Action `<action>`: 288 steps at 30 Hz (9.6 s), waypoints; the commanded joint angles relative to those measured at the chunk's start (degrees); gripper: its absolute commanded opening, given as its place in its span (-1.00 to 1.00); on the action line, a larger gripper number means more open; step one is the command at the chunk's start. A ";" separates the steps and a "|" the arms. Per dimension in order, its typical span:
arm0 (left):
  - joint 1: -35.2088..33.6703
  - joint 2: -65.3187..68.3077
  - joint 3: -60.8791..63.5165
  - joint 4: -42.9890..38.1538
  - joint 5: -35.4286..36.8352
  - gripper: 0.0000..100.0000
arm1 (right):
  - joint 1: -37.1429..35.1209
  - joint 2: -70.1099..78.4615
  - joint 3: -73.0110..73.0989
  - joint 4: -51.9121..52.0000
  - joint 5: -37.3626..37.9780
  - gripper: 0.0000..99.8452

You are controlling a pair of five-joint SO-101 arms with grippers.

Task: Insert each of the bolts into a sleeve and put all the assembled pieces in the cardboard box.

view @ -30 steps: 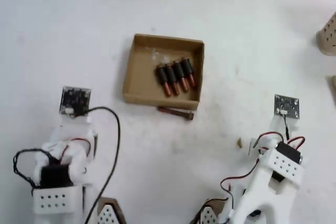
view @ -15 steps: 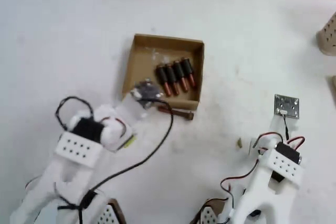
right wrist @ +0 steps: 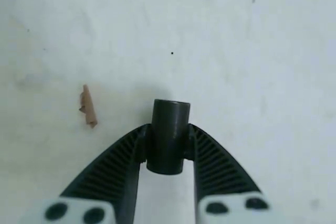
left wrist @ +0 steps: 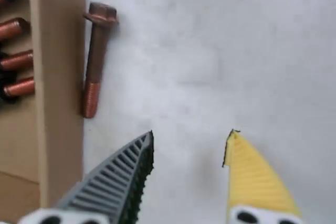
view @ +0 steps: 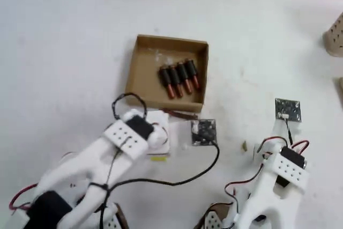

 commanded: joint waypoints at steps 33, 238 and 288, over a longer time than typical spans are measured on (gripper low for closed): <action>0.57 45.41 -43.96 3.34 -0.88 -0.83 | -1.19 -0.13 -0.18 -1.98 0.97 -0.97; -40.84 2.86 6.51 -15.03 30.86 -0.95 | -45.23 -0.48 -10.37 18.42 -9.14 -0.97; -40.84 2.86 6.59 -15.03 30.77 -0.95 | -45.14 0.13 2.37 5.58 3.08 -0.93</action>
